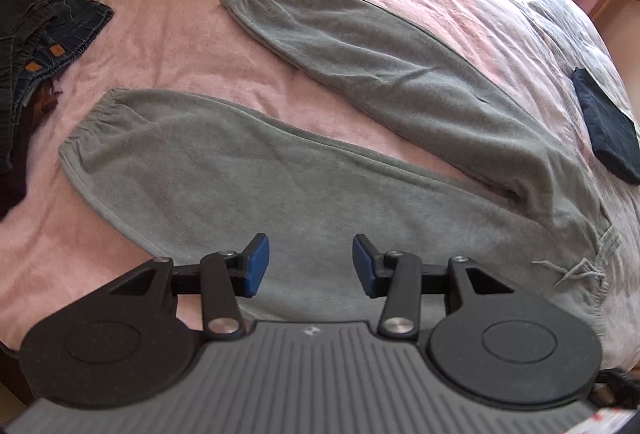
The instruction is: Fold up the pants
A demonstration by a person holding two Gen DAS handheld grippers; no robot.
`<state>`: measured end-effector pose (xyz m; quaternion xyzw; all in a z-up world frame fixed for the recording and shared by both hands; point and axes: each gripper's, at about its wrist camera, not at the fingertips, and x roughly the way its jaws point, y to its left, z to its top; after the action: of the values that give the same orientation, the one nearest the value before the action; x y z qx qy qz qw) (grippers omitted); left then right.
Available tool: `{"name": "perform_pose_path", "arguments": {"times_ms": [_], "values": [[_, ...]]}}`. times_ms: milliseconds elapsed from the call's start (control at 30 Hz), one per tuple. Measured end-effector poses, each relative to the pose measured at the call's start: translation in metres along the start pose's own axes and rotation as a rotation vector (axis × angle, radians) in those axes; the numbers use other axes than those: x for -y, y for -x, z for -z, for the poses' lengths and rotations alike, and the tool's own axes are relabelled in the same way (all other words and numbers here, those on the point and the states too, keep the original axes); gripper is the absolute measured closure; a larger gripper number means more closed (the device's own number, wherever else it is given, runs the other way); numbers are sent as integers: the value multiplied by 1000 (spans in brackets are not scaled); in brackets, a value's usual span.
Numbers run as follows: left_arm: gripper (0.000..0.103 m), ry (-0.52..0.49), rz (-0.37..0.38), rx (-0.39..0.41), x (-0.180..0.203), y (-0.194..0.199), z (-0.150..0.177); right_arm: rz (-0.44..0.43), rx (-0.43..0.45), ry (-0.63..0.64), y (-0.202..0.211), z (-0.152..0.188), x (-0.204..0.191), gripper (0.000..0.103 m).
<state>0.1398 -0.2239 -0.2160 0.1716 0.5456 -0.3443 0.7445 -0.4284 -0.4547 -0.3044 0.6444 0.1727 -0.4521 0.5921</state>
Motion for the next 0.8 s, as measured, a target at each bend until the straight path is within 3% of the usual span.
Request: {"name": "perform_pose_path", "arguments": {"times_ms": [67, 100, 200, 233, 267, 300, 400, 467, 667, 767, 800], "values": [[62, -13, -9, -4, -23, -4, -4, 138, 29, 58, 28, 0, -15, 97], [62, -13, -15, -18, -35, -8, -4, 158, 38, 33, 31, 1, -18, 97], [62, 3, -25, -57, -69, -24, 1, 250, 40, 83, 1, 5, -20, 93], [62, 14, -37, -74, -81, -31, 4, 317, 9, 129, -15, 8, -16, 86], [62, 27, -43, -87, -91, -36, 7, 392, -29, 135, -28, 10, -11, 71], [62, 50, -57, -98, -105, -41, 10, 422, -37, 95, -29, 13, -5, 65], [57, 135, -87, -81, -147, -47, 15, 375, 31, -8, -8, 25, 2, 59], [52, 200, -103, -64, -171, -52, 13, 400, 49, -9, 4, 32, 1, 54], [41, 390, -118, 29, -229, -77, -9, 457, 52, -83, 24, 36, 3, 52], [43, 454, -133, 32, -252, -100, -16, 482, 49, -48, 24, 40, -8, 52], [52, 461, -148, 24, -256, -108, -17, 491, 47, -36, 18, 40, -13, 52]]}}
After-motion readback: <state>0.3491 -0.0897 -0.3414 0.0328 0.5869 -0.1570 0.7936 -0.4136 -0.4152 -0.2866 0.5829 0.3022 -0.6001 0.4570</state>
